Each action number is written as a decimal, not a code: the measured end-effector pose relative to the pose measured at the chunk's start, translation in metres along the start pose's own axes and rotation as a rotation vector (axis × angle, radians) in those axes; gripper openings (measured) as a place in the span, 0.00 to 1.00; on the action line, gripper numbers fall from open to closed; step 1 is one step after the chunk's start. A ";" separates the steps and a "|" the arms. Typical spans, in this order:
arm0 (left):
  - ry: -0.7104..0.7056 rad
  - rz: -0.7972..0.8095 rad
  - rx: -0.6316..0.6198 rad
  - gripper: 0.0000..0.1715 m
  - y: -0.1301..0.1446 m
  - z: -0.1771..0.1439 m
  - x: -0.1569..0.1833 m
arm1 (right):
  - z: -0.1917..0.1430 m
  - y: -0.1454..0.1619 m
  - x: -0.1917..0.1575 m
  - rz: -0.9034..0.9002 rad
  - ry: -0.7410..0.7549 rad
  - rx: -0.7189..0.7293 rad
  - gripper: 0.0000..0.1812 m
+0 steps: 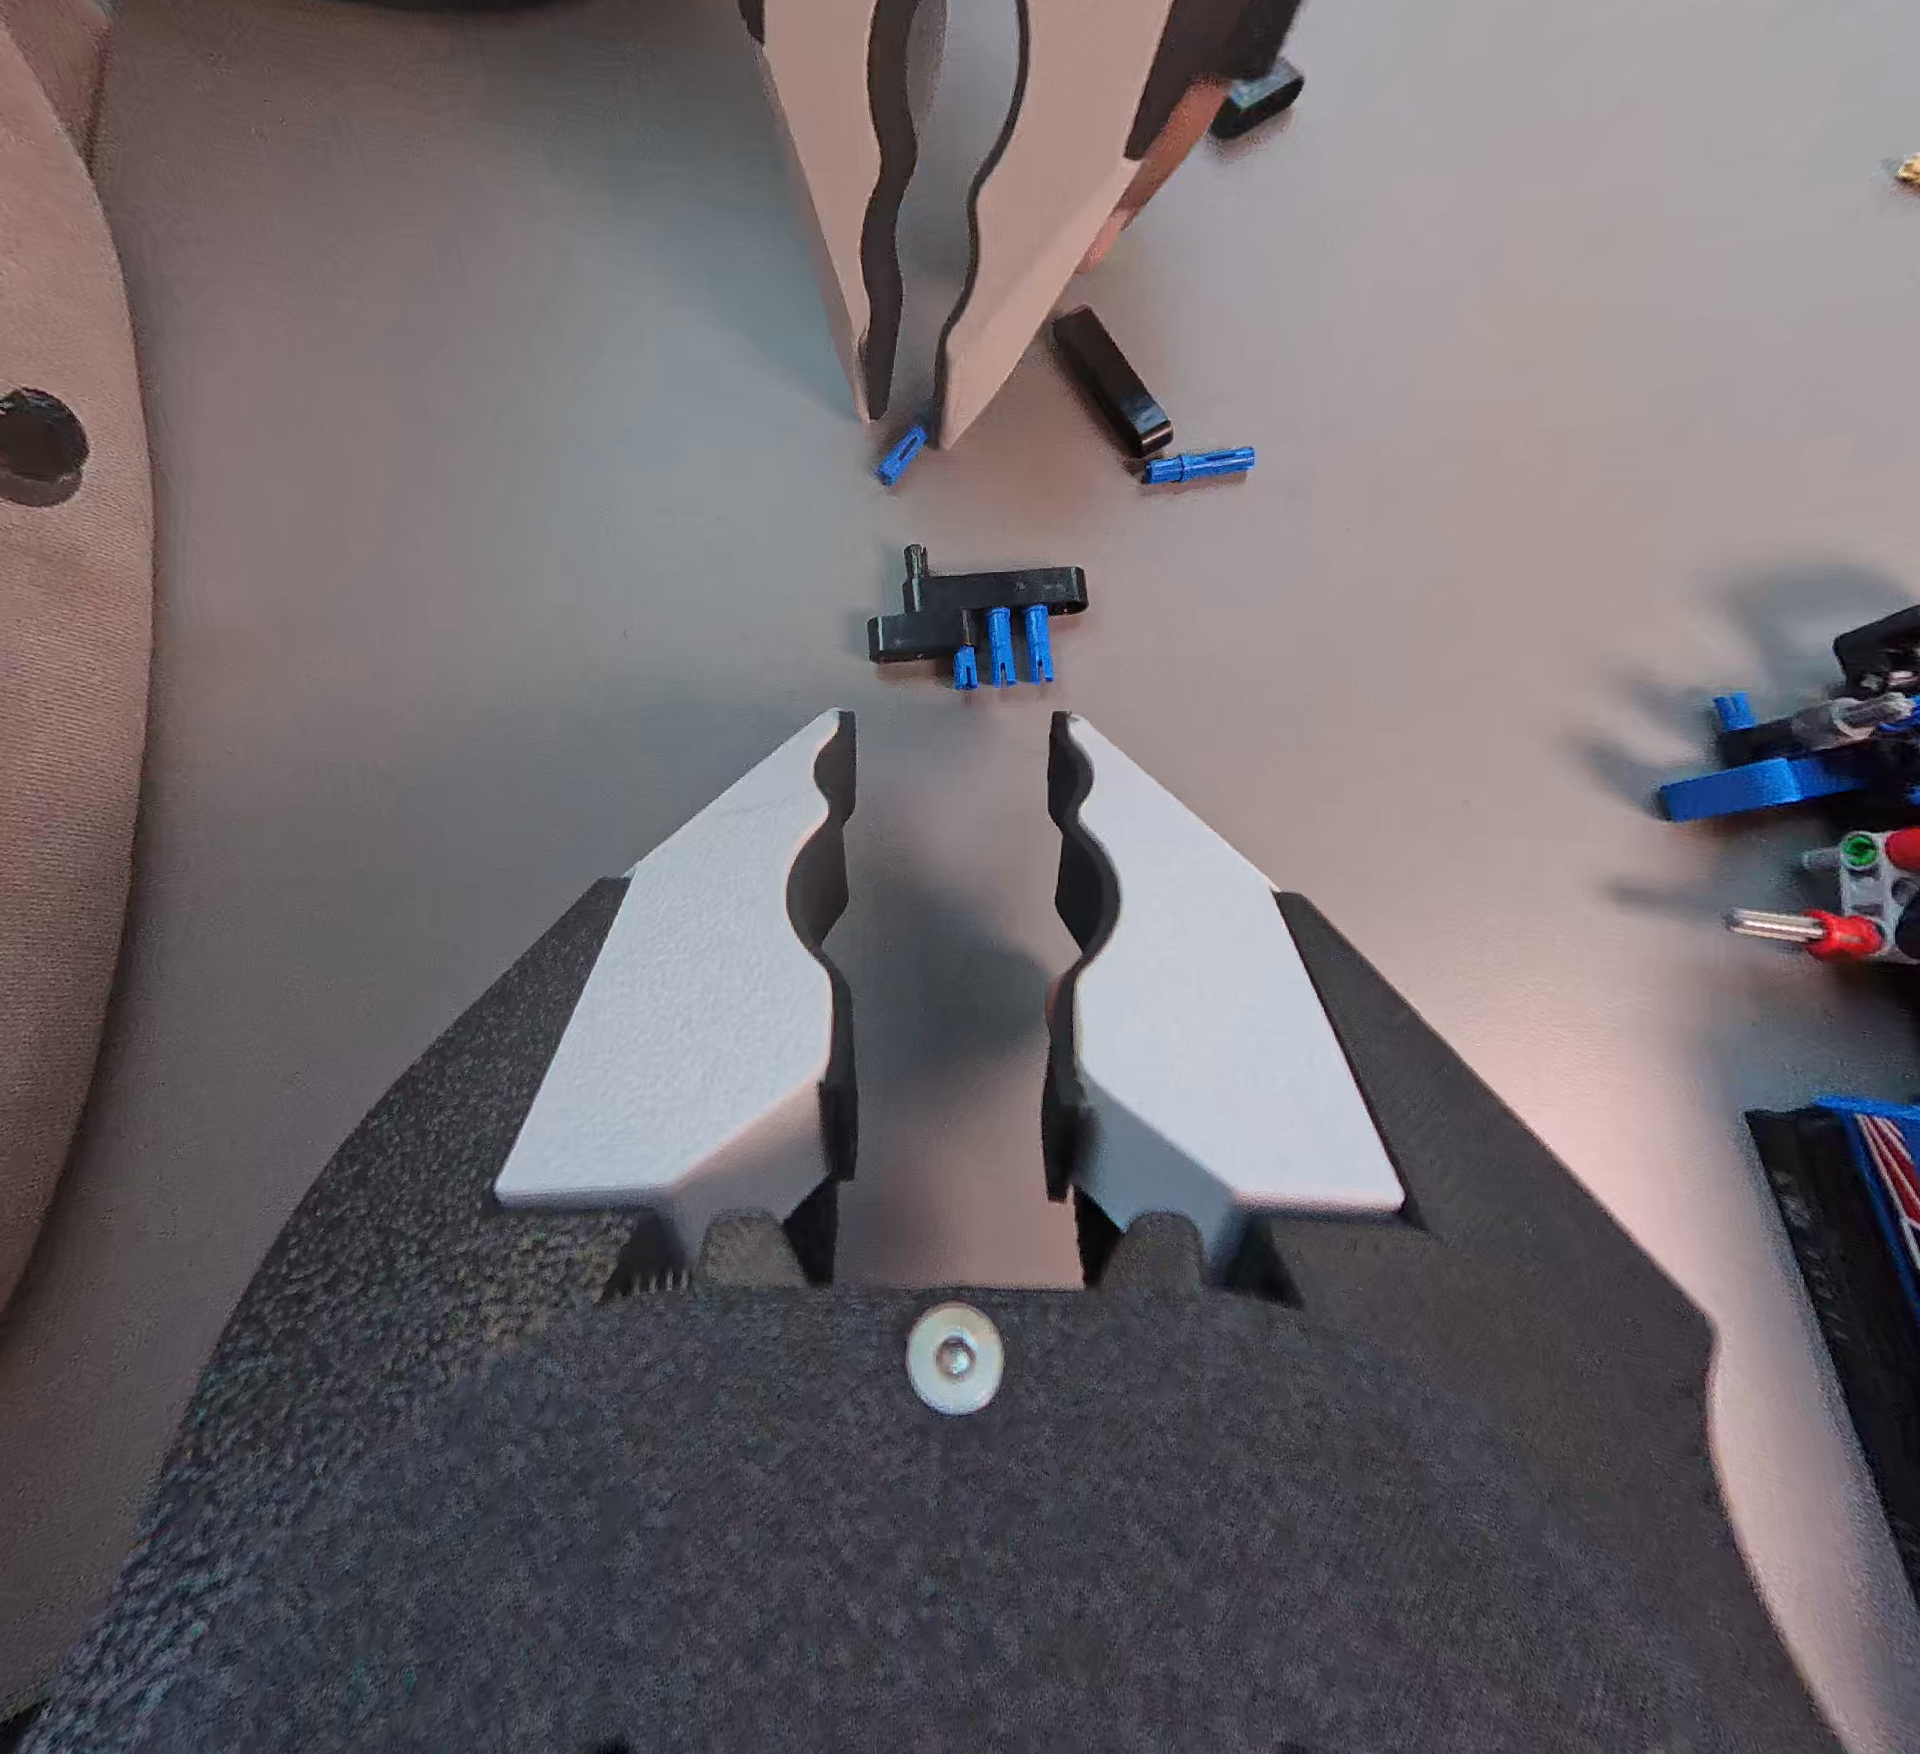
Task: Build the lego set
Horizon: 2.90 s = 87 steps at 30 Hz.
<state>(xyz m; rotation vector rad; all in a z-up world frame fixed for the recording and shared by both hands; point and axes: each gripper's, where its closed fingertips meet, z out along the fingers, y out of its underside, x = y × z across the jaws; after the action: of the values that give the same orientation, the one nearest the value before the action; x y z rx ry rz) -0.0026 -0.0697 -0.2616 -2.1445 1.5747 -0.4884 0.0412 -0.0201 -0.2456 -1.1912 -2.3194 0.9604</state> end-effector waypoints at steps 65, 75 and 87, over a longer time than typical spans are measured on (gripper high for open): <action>-0.305 -0.400 0.180 0.02 -0.027 0.016 0.000 | 0.033 -0.010 0.000 -0.240 -0.210 -0.165 0.26; -0.332 -0.407 0.224 0.01 -0.031 0.009 -0.003 | 0.034 -0.011 -0.003 -0.223 -0.192 -0.137 0.26; -0.357 -0.341 0.224 0.01 -0.035 0.019 -0.002 | 0.034 -0.011 -0.006 -0.189 -0.159 -0.121 0.24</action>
<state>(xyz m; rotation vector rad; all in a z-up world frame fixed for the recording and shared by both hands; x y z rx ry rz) 0.0347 -0.0558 -0.2595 -2.1822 0.9249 -0.3421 0.0181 -0.0432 -0.2613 -0.9474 -2.5941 0.8864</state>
